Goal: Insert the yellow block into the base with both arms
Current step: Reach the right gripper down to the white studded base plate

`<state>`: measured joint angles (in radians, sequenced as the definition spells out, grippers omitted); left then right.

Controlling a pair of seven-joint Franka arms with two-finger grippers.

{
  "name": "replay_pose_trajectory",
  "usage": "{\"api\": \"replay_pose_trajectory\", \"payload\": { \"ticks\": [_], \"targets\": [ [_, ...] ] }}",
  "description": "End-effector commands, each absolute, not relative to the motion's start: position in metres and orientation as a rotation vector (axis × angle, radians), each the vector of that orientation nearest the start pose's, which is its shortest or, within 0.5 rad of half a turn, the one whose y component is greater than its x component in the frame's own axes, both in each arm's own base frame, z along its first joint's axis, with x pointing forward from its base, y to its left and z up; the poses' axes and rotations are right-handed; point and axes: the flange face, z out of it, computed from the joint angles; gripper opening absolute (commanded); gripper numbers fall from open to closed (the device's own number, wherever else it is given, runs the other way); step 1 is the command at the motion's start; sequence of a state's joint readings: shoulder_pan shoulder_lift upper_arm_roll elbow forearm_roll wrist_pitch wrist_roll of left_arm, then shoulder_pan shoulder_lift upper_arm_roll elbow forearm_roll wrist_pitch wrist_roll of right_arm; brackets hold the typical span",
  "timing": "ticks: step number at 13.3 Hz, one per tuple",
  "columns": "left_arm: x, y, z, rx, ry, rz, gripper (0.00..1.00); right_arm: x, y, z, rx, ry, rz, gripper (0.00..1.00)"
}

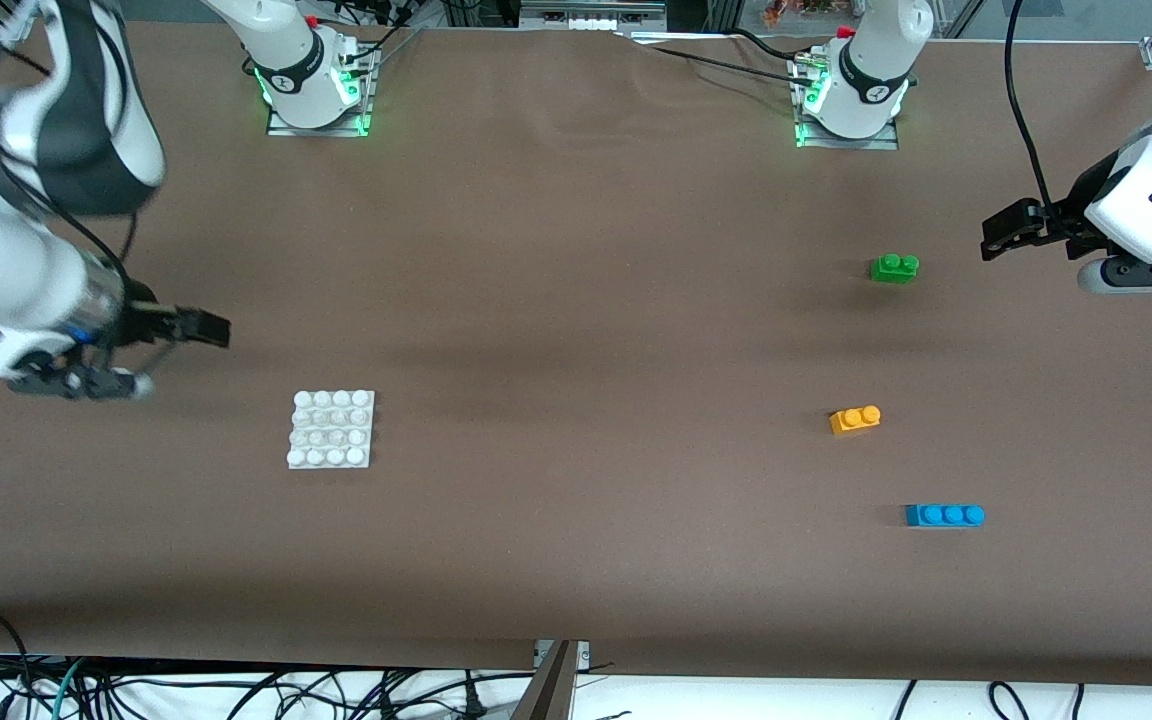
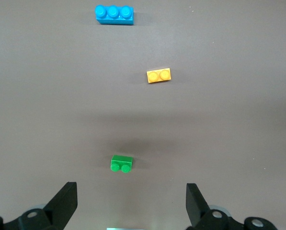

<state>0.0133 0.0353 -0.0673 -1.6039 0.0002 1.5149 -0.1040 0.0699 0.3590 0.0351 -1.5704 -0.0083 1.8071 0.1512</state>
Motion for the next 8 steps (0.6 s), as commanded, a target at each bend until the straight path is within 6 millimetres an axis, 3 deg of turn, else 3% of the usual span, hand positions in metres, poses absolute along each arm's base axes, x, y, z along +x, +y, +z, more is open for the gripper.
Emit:
{"api": "replay_pose_trajectory", "payload": {
  "ticks": [1,4,6,8],
  "targets": [
    [0.554,-0.03,0.588,-3.138,-0.07,0.199,1.0,0.672,0.072,0.367,-3.135,0.07,0.163,0.99],
    [0.555,-0.03,0.589,-3.139,-0.07,0.194,1.0,0.681,0.066,0.301,-3.116,0.091,0.136,0.99],
    [0.554,-0.029,0.588,-3.138,-0.07,0.199,1.0,0.672,0.061,0.265,-3.093,0.13,0.054,0.99],
    [0.554,-0.031,0.589,-3.138,-0.074,0.196,1.0,0.667,0.061,0.256,-3.088,0.157,-0.023,0.98]
  ]
}}
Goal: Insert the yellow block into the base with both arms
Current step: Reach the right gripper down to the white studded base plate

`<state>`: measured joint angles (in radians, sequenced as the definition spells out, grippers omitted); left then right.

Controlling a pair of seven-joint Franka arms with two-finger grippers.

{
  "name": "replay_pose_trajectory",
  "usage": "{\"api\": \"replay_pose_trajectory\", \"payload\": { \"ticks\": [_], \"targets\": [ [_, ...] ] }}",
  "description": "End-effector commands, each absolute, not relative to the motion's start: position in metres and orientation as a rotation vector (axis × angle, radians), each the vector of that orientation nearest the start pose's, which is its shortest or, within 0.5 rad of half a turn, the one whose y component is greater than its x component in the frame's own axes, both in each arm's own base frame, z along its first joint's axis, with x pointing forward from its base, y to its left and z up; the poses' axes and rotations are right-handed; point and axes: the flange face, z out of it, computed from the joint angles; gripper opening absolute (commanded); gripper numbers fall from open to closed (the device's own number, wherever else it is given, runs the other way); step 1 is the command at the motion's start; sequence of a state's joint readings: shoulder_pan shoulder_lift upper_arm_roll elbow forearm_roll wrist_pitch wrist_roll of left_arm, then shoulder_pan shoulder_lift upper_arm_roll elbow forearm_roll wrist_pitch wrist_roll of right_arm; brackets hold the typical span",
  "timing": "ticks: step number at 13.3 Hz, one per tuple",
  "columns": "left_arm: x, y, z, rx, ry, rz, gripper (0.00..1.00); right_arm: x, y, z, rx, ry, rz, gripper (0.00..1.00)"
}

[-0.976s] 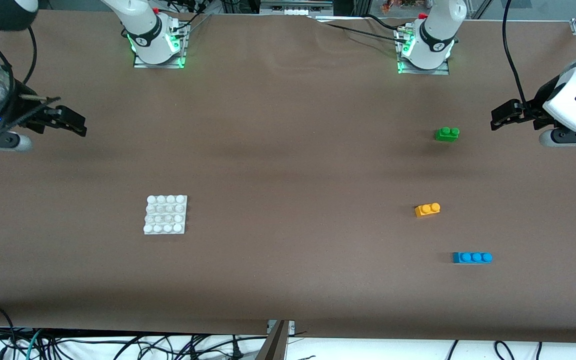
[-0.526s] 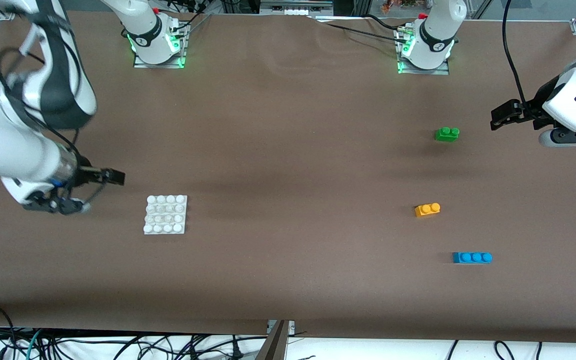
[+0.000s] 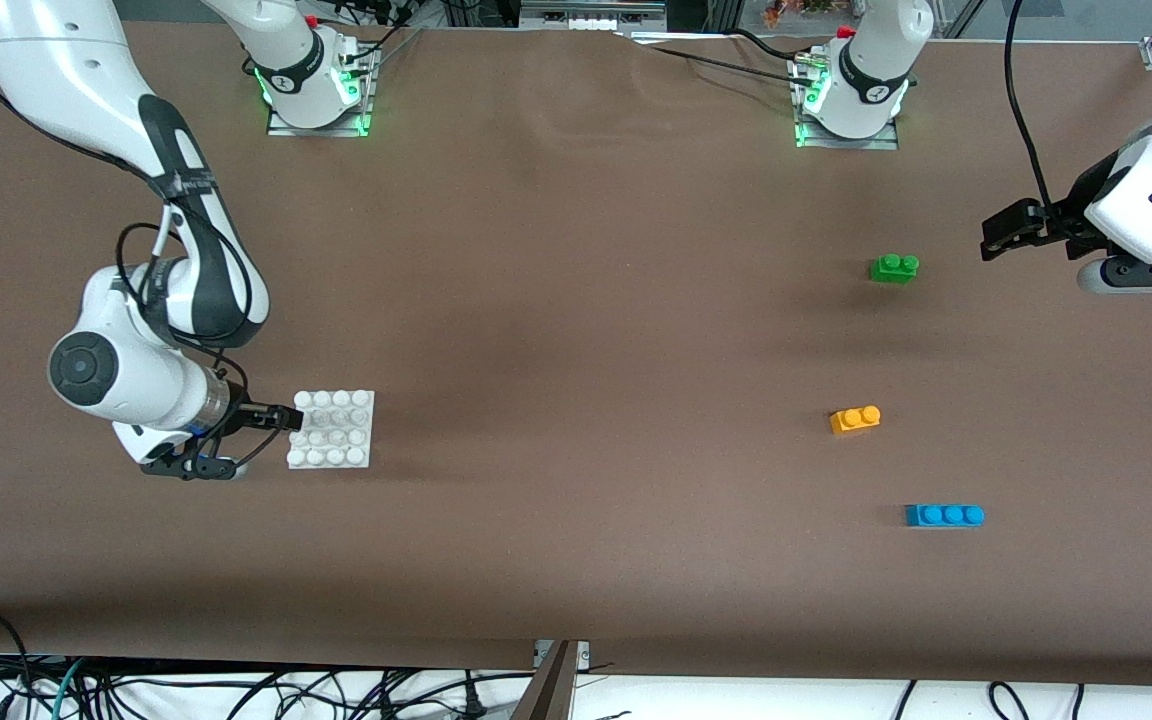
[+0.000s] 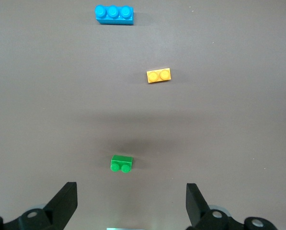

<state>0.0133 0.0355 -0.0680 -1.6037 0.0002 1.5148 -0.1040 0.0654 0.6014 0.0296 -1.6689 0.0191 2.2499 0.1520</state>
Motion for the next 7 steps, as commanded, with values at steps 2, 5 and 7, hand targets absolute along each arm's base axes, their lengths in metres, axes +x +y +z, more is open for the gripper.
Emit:
{"api": "replay_pose_trajectory", "payload": {
  "ticks": [2,5,7],
  "targets": [
    [0.554,-0.031,0.588,-3.138,-0.074,0.199,1.0,0.665,0.061,0.247,-3.085,0.162,-0.047,0.98],
    [0.554,-0.031,0.588,-3.138,-0.074,0.199,1.0,0.653,0.059,0.219,-3.079,0.182,-0.11,0.98],
    [0.554,-0.031,0.589,-3.138,-0.072,0.196,1.0,0.651,0.063,0.206,-3.077,0.177,-0.129,0.98]
  ]
}}
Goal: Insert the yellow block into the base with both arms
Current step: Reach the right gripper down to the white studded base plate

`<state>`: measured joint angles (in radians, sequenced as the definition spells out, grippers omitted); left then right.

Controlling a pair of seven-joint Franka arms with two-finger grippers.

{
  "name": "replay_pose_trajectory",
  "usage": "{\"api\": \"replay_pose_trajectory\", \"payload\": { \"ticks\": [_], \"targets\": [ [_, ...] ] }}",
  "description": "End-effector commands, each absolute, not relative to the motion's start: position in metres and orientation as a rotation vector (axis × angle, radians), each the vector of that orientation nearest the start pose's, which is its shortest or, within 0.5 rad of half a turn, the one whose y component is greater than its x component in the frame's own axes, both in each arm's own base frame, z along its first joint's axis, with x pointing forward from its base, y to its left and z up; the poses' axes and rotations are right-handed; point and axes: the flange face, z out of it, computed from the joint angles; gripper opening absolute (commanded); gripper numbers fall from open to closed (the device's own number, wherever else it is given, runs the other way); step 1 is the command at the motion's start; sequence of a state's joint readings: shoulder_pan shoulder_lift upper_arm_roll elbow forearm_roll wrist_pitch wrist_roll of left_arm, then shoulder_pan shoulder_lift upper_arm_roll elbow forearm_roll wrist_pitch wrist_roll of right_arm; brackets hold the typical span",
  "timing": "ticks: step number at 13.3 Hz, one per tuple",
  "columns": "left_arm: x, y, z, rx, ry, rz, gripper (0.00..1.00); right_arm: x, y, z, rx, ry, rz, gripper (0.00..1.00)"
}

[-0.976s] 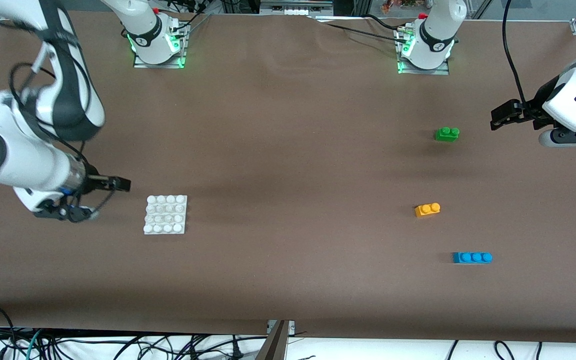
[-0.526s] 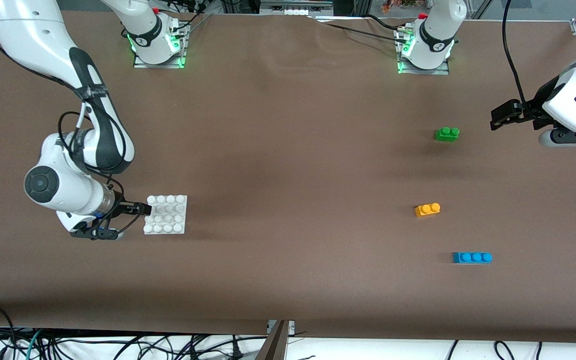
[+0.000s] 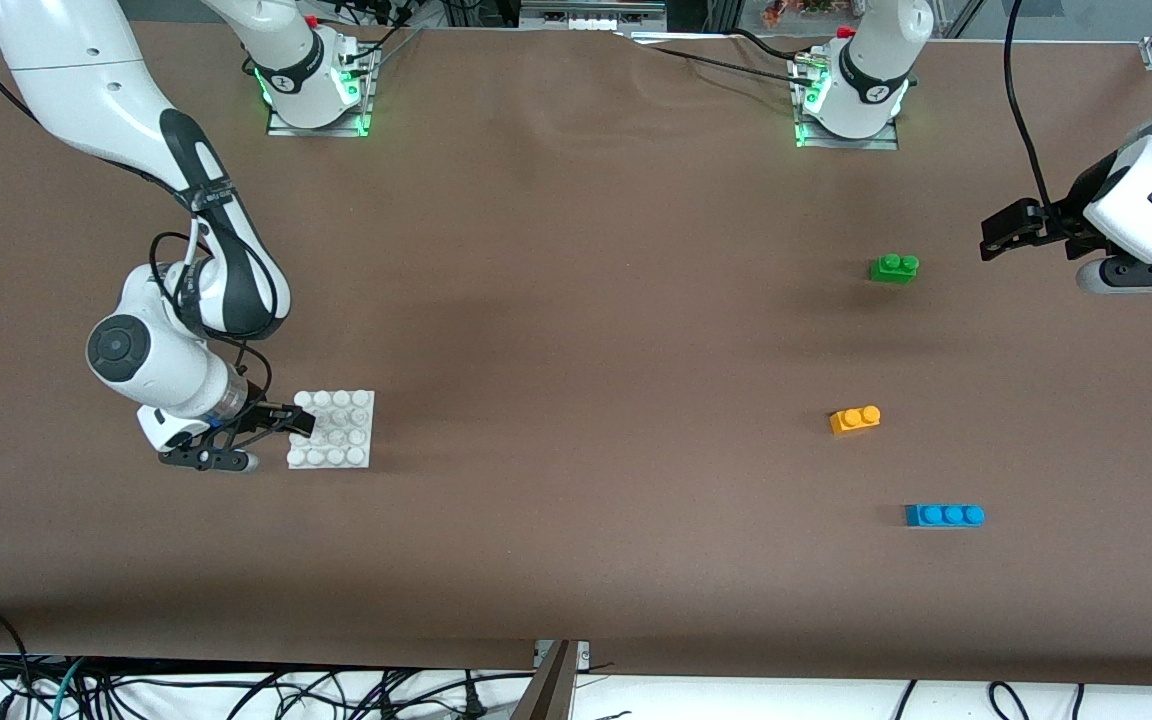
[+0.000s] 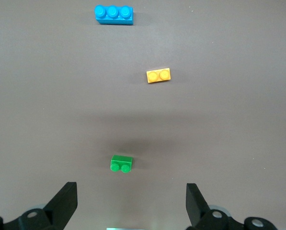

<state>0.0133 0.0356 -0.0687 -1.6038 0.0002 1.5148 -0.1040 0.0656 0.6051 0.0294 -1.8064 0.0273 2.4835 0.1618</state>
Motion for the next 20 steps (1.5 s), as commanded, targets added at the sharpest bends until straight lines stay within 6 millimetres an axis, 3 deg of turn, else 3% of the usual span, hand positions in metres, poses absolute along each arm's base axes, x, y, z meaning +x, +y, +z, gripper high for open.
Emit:
{"api": "replay_pose_trajectory", "payload": {
  "ticks": [1,11,14,18,20],
  "targets": [
    [0.554,-0.031,0.589,-3.138,-0.072,0.196,1.0,0.651,0.065,0.204,-3.075,0.176,-0.133,0.98],
    [0.554,-0.032,0.588,-3.138,-0.067,0.199,1.0,0.646,0.071,0.178,-3.064,0.183,-0.151,0.96],
    [0.554,-0.032,0.589,-3.138,-0.067,0.196,1.0,0.645,0.071,0.172,-3.064,0.184,-0.163,0.78],
    [0.554,-0.033,0.589,-3.138,-0.07,0.196,1.0,0.645,0.083,0.168,-3.055,0.167,-0.193,0.65],
    [0.554,-0.035,0.589,-3.138,-0.07,0.196,1.0,0.644,0.096,0.16,-3.049,0.142,-0.222,0.64]
  ]
}}
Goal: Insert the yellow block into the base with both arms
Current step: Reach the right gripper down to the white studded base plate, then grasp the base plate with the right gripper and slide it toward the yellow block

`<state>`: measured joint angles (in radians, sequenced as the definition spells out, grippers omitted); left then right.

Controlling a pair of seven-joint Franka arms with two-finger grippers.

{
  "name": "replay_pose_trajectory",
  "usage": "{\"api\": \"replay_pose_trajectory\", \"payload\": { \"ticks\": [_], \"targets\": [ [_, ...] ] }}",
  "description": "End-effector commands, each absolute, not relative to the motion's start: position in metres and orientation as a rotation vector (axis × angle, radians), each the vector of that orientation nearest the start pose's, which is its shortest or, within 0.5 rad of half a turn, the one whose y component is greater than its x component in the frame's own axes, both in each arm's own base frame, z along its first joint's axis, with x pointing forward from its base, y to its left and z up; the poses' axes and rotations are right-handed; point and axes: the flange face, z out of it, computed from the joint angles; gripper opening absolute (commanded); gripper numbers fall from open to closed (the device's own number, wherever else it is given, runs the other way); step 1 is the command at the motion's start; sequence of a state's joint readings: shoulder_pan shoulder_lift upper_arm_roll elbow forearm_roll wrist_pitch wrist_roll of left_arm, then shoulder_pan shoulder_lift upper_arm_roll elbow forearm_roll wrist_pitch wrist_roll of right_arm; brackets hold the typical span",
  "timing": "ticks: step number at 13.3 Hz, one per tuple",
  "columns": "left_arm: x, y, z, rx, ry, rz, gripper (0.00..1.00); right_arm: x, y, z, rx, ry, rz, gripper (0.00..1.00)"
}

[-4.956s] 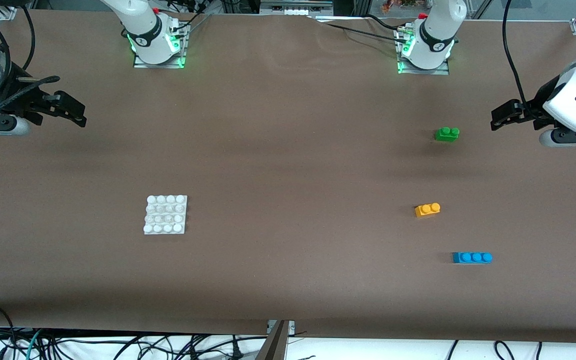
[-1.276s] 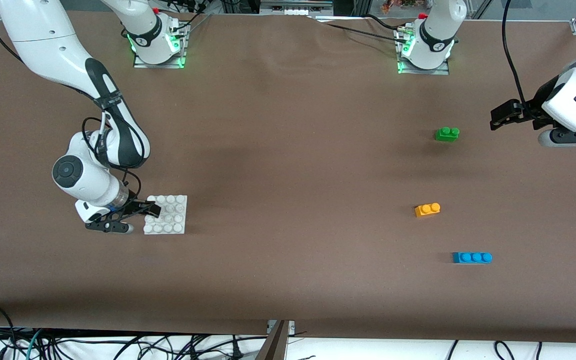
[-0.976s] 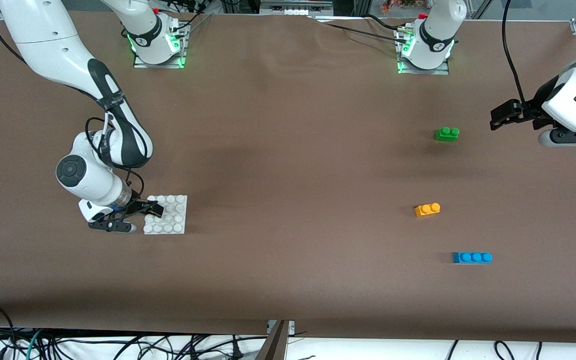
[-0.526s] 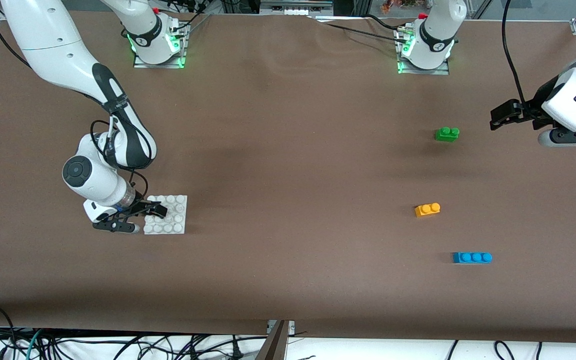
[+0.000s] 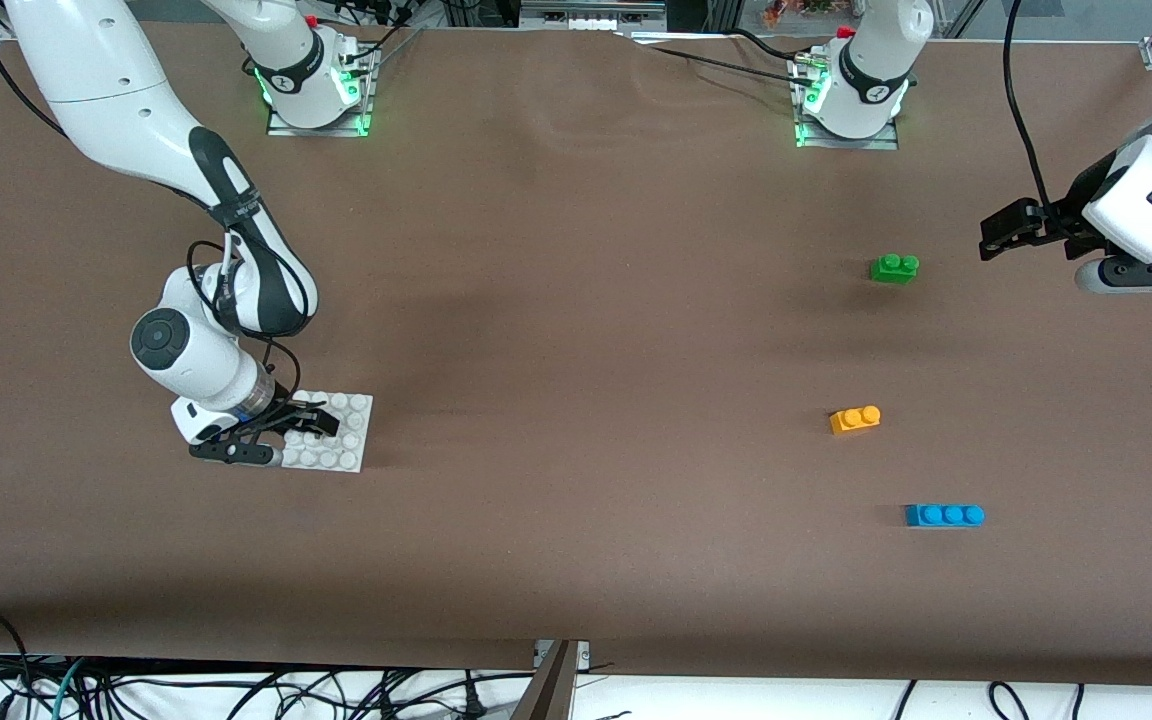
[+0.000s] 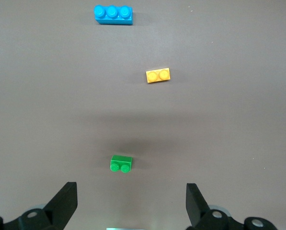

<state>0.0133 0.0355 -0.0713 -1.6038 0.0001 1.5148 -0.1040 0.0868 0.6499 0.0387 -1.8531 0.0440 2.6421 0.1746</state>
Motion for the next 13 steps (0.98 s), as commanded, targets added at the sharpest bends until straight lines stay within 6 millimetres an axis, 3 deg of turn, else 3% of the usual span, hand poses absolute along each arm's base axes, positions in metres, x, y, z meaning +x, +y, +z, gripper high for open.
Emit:
{"api": "replay_pose_trajectory", "payload": {
  "ticks": [1,3,13],
  "targets": [
    [0.554,-0.035,0.589,-3.138,-0.07,0.196,1.0,0.643,0.107,0.157,-3.048,0.117,-0.23,0.64],
    [0.554,-0.035,0.589,-3.138,-0.067,0.196,1.0,0.642,0.127,0.155,-3.037,0.104,-0.252,0.64],
    [0.554,-0.036,0.59,-3.137,-0.067,0.196,1.0,0.627,0.296,0.147,-2.97,0.116,-0.284,0.65]
  ]
}}
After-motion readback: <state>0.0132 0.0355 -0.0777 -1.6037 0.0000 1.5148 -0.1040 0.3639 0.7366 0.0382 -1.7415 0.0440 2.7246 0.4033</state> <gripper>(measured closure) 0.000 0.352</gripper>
